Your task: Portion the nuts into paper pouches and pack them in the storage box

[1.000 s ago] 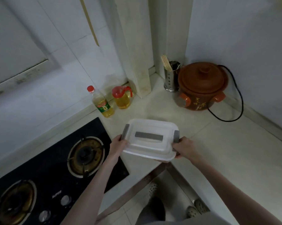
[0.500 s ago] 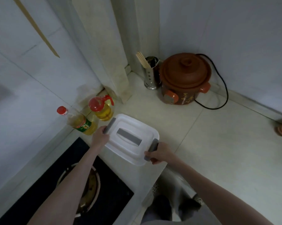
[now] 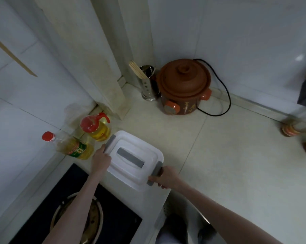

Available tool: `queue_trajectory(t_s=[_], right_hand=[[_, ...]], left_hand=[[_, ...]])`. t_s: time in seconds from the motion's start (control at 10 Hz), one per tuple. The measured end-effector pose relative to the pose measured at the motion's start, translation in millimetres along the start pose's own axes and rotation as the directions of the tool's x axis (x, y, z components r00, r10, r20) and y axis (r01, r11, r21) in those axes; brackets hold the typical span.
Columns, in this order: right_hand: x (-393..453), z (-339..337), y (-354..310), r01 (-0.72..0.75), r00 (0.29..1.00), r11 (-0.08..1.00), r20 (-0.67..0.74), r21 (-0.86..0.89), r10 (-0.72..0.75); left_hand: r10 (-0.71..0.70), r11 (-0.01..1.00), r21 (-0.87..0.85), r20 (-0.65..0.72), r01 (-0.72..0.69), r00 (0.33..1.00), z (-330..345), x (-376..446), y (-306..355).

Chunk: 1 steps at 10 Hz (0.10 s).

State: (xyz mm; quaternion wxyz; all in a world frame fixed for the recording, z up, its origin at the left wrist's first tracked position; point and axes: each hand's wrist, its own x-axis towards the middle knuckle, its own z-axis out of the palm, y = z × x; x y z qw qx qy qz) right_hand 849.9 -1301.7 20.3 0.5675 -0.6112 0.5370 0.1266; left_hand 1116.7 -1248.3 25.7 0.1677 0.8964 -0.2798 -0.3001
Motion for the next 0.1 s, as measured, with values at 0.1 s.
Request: queue_trajectory(t_s=[0.1], right_hand=[[-9.4,-5.7,19.2,0.043,0.999,0.995,-0.011,0.086,-0.042]], left_hand=[[0.009,0.993,0.114,-0.032,-0.006,0.999,2.3,-24.0,19.2]])
